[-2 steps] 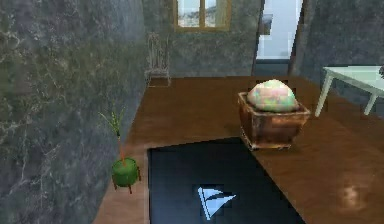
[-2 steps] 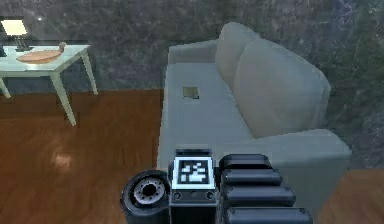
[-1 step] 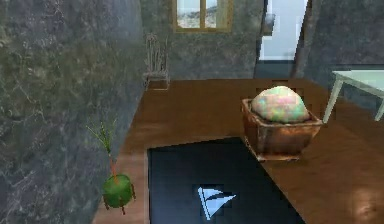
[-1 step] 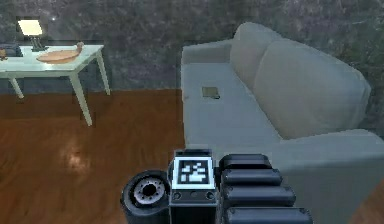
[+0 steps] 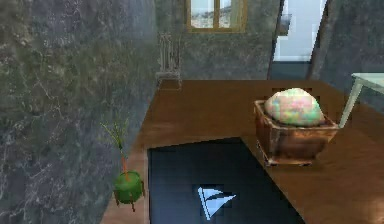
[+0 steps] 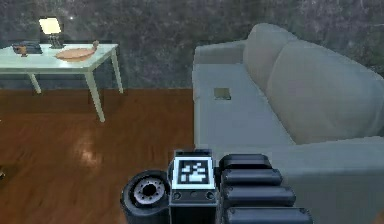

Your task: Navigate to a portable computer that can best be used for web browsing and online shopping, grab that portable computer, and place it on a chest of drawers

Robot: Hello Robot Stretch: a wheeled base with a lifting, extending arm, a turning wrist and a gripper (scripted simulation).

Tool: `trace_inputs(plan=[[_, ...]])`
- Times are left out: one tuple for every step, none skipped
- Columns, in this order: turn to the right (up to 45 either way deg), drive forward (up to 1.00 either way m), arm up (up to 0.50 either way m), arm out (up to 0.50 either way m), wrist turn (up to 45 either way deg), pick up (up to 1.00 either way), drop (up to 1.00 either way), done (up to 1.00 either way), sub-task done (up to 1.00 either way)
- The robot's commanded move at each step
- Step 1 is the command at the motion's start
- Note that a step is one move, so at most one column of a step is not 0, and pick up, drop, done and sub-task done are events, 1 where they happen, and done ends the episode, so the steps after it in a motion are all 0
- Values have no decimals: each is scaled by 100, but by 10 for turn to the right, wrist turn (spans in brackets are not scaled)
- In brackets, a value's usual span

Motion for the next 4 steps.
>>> trace_inputs(plan=[[0,100,0,0,0,0,0,0,0],[0,100,0,0,0,0,0,0,0],[-30,0,0,0,0,0,0,0,0],[0,25,0,0,0,0,0,0,0]])
